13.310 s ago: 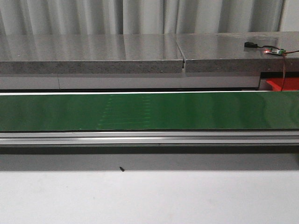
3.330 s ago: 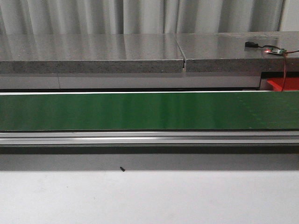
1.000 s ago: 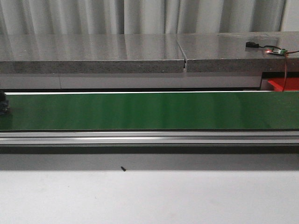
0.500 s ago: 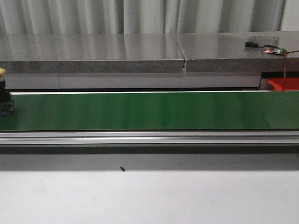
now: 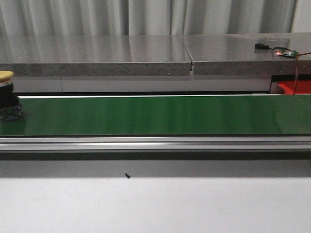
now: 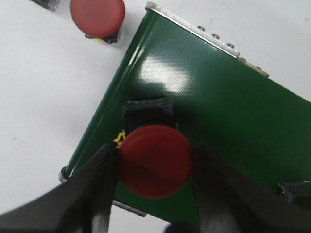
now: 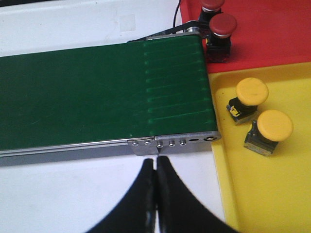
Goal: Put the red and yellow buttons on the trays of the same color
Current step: 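Carry the red button onto the belt and open the left gripper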
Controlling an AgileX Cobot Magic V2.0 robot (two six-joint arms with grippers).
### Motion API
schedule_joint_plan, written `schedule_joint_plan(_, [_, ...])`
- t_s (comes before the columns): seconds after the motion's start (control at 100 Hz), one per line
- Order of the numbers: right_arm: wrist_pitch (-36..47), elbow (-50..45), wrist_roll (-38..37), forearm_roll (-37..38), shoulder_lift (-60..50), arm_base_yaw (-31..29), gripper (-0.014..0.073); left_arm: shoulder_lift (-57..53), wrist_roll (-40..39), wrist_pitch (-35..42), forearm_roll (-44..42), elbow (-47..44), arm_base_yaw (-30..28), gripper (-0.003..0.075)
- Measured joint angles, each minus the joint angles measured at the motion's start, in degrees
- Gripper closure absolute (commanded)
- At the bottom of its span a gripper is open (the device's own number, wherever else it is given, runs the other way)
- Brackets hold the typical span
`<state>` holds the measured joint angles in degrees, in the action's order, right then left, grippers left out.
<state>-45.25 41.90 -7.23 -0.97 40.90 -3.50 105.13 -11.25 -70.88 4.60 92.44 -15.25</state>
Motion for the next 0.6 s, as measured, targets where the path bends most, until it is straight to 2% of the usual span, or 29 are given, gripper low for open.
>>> schedule_joint_plan(0.18, [0.0, 0.0, 0.0, 0.0, 0.0, 0.0, 0.0661, 0.47, 2.38, 0.34, 1.2, 0.0, 0.0, 0.0186])
schedule_joint_plan(0.24, [0.0, 0.0, 0.0, 0.0, 0.0, 0.0, 0.0661, 0.47, 2.61, 0.24, 1.18, 0.0, 0.0, 0.0156])
schedule_joint_plan(0.47, [0.0, 0.0, 0.0, 0.0, 0.0, 0.0, 0.0661, -3.74, 4.68, 0.52, 1.22, 0.0, 0.0, 0.0181])
schedule_joint_plan(0.54, [0.0, 0.0, 0.0, 0.0, 0.0, 0.0, 0.0661, -6.63, 6.38, 1.25, 1.46, 0.0, 0.66, 0.025])
schedule_joint_plan(0.6, [0.0, 0.0, 0.0, 0.0, 0.0, 0.0, 0.0661, -8.96, 8.08, 1.78, 1.46, 0.0, 1.59, 0.0369])
